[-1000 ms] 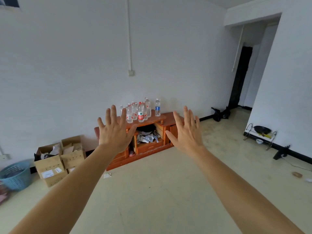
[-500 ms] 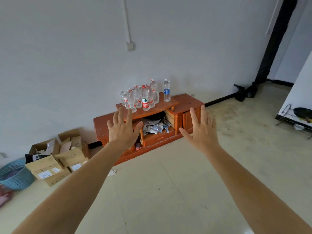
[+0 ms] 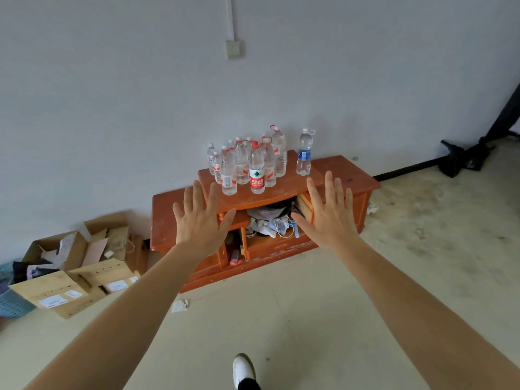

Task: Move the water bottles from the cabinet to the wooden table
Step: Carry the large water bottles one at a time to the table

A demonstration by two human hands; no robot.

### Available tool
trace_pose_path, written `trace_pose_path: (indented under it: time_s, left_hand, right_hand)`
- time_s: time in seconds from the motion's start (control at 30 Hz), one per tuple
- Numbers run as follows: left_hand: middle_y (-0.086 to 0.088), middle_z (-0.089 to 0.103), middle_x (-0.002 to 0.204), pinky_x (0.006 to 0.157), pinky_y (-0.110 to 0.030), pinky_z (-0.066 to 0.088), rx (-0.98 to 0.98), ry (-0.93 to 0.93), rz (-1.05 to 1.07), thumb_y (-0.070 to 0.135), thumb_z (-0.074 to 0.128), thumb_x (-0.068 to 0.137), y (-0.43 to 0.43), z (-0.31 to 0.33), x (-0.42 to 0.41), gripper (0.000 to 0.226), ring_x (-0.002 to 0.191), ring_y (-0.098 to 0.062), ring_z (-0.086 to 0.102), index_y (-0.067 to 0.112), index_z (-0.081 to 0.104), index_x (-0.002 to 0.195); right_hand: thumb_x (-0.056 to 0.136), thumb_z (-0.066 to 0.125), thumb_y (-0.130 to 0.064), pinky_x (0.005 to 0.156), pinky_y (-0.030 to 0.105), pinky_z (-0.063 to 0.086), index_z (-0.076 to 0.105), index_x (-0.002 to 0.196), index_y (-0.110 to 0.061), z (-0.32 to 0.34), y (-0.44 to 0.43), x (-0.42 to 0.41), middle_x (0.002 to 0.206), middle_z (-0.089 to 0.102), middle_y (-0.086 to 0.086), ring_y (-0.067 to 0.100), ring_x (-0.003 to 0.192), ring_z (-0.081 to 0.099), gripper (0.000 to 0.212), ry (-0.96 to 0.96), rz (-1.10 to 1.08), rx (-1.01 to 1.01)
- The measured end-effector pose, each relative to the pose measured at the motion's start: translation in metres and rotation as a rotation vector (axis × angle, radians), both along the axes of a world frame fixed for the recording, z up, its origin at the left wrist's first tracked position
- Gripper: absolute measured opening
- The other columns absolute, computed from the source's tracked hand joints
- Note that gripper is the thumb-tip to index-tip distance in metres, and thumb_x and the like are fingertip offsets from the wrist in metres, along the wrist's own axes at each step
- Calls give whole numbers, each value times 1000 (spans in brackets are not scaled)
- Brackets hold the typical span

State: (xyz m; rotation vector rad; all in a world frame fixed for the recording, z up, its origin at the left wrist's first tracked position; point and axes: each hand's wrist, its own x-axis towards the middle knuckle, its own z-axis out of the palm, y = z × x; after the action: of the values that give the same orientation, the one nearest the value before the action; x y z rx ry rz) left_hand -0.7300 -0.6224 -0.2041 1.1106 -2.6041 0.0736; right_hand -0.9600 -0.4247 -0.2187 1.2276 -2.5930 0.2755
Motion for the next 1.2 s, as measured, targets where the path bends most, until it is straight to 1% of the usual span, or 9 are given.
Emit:
trace_pose_path:
  time_s: [0.23,0.37,0.63,0.8,0.9,0.97,1.03,1.13,1.2]
  left_hand:
    - [-11,-14,166,119,-63,8,135,17,-29,77,7,91,-165,-27,-138,82,153,-34,-10,31,-12,156]
    - [-10,-14,167,121,-61,9,187,33,-27,75,12,92,-230,-26,-205,82,153,-33,-9,31,-13,157]
    - [-5,-32,162,121,-61,1,343,-24,-29,79,17,90,-318,-89,-313,85,151,-27,-22,42,-37,143]
    - [-4,-37,159,121,-61,3,442,-70,67,80,21,90,-358,-127,-373,87,151,-28,-22,46,-45,135]
    - [-6,-32,161,122,-60,4,487,-117,154,82,23,87,-383,-137,-401,92,152,-30,-18,45,-48,132]
    - [-7,-28,163,122,-58,6,506,-95,204,83,27,86,-398,-141,-416,97,153,-31,-13,43,-46,136]
    - [-7,-22,165,121,-58,9,552,-42,252,82,36,85,-408,-144,-423,103,154,-31,-8,38,-35,147]
    - [-7,-19,166,120,-58,13,632,-23,352,83,39,83,-427,-157,-422,107,154,-31,-3,33,-23,154]
    - [-7,-20,166,120,-58,14,656,-59,402,84,38,83,-446,-168,-414,107,154,-32,-2,32,-23,154]
  right_hand:
    - [89,26,-83,122,63,11,-12,160,-30,-25,-158,-131,168,-13,19,43,154,0,96,-50,9,99]
    - [90,31,-80,122,61,9,-17,159,-32,-26,-211,-195,167,-16,18,43,155,-1,96,-53,-1,80]
    - [89,45,-76,121,60,10,-19,159,-31,-87,-293,-310,167,-15,19,45,154,0,105,-175,-3,83]
    - [89,49,-74,123,61,10,-27,155,-32,-123,-363,-381,165,-26,17,42,154,-10,109,-306,100,113]
    - [89,51,-72,123,59,13,-30,154,-30,-129,-408,-415,164,-29,18,44,154,-7,112,-337,223,127]
    - [90,54,-70,122,57,15,-26,157,-28,-129,-441,-431,166,-21,18,44,154,-1,112,-321,329,98]
    - [92,58,-64,124,55,17,-18,160,-27,-127,-470,-436,168,-16,15,38,156,-1,108,-332,427,19]
    - [97,59,-53,125,43,3,-1,163,-21,-134,-510,-423,170,-10,11,22,157,-9,95,-358,595,-127]
    - [98,58,-50,125,34,4,9,163,-18,-140,-533,-405,170,2,11,23,157,8,87,-396,687,-174]
